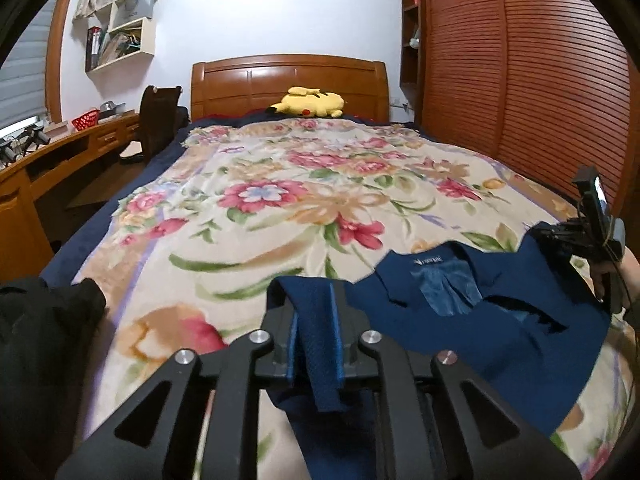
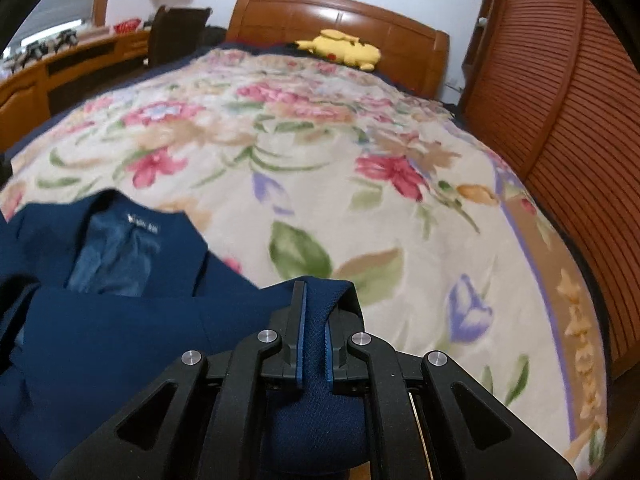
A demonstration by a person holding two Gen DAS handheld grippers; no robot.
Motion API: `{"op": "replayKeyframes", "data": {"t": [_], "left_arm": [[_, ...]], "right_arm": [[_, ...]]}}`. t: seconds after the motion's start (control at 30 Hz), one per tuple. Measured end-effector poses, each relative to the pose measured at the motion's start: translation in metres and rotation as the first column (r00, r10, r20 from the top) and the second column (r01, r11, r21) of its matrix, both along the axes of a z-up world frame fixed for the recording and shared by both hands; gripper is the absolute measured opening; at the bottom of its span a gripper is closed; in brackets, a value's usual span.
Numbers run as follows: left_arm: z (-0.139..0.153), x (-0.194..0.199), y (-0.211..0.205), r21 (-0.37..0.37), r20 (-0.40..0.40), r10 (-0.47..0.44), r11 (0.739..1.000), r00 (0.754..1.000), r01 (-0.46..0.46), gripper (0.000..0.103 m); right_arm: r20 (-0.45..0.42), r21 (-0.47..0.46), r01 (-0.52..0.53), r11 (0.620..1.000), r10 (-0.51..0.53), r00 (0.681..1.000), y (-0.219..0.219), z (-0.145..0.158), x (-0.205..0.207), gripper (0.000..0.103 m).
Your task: Fold large clothes
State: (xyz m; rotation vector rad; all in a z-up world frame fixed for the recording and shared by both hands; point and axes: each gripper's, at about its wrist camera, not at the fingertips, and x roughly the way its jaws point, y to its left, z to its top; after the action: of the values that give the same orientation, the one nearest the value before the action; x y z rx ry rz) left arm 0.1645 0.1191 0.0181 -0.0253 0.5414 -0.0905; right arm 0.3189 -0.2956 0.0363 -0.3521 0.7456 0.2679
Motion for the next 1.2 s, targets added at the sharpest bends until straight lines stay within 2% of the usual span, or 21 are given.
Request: {"op": "replayKeyframes", "data": {"t": [0.03, 0.1, 0.17, 0.23, 0.33, 0.5, 0.6, 0.7, 0.8, 1.03, 1.1, 1.13, 1.17, 1.2], "left_arm": [[-0.001, -0.004, -0.001, -0.006, -0.008, -0.007, 1.000, 1.000, 0.007, 0.018], [-0.004, -0.014, -0.003, -0.015, -0.020, -0.018, 1.000, 1.000, 0.017, 0.025], [-0.007, -0.026, -0.008, -0.009, -0.025, -0.031, 0.999, 0.999, 0.031, 0.032], [-0.008, -0.038, -0.011, -0.007, -0.027, -0.039, 0.999, 0.999, 0.039, 0.035], [-0.009, -0.056, -0.012, -0.026, -0.028, -0.058, 0.998, 0.998, 0.057, 0.037], [-0.013, -0.081, -0.013, -0.054, -0.022, -0.068, 0.996, 0.997, 0.067, 0.046], [-0.020, -0.089, -0.015, -0.036, -0.019, -0.045, 0.998, 0.999, 0.045, 0.049], [-0.031, -0.092, -0.015, -0.034, -0.038, -0.033, 0.999, 0.999, 0.032, 0.049], [-0.038, -0.094, -0.015, -0.035, -0.054, -0.033, 0.999, 0.998, 0.031, 0.049], [-0.038, -0.093, -0.013, -0.043, -0.048, -0.032, 0.999, 0.998, 0.030, 0.049], [-0.039, -0.093, -0.013, -0.042, -0.051, -0.035, 0.999, 0.998, 0.032, 0.049], [-0.039, -0.092, -0.014, -0.042, -0.053, -0.037, 0.999, 0.998, 0.035, 0.049], [-0.040, -0.091, -0.014, -0.041, -0.056, -0.040, 0.998, 0.998, 0.038, 0.049], [-0.041, -0.091, -0.015, -0.039, -0.059, -0.043, 0.998, 0.997, 0.041, 0.049]], "right_arm": [[-0.003, 0.005, 0.002, 1.000, -0.002, 1.000, 0.000, 0.000, -0.001, 0.010], [-0.024, 0.005, -0.012, 1.000, 0.012, 1.000, 0.002, 0.001, -0.006, 0.027], [-0.011, -0.017, -0.032, 0.999, 0.032, 0.999, 0.009, 0.001, -0.015, 0.050], [0.018, -0.045, -0.054, 0.998, 0.054, 0.998, 0.019, 0.004, -0.029, 0.060], [0.048, -0.044, -0.085, 0.995, 0.087, 0.995, 0.032, 0.012, -0.048, 0.064], [0.072, -0.011, -0.144, 0.990, 0.144, 0.987, 0.054, 0.026, -0.078, 0.069], [0.048, 0.021, -0.237, 0.971, 0.236, 0.971, 0.074, 0.026, -0.094, 0.069], [0.018, 0.018, -0.339, 0.941, 0.339, 0.941, 0.100, 0.016, -0.114, 0.069], [-0.019, 0.031, -0.384, 0.923, 0.384, 0.923, 0.118, 0.005, -0.122, 0.069], [-0.081, -0.005, -0.455, 0.890, 0.453, 0.888, 0.154, -0.019, -0.124, 0.068], [-0.085, -0.053, -0.462, 0.885, 0.457, 0.885, 0.160, -0.024, -0.121, 0.056], [-0.093, -0.072, -0.465, 0.882, 0.459, 0.884, 0.164, -0.026, -0.116, 0.040], [-0.100, -0.085, -0.469, 0.879, 0.461, 0.882, 0.166, -0.028, -0.111, 0.016], [-0.106, -0.098, -0.474, 0.875, 0.465, 0.879, 0.169, -0.028, -0.106, 0.006]]}}
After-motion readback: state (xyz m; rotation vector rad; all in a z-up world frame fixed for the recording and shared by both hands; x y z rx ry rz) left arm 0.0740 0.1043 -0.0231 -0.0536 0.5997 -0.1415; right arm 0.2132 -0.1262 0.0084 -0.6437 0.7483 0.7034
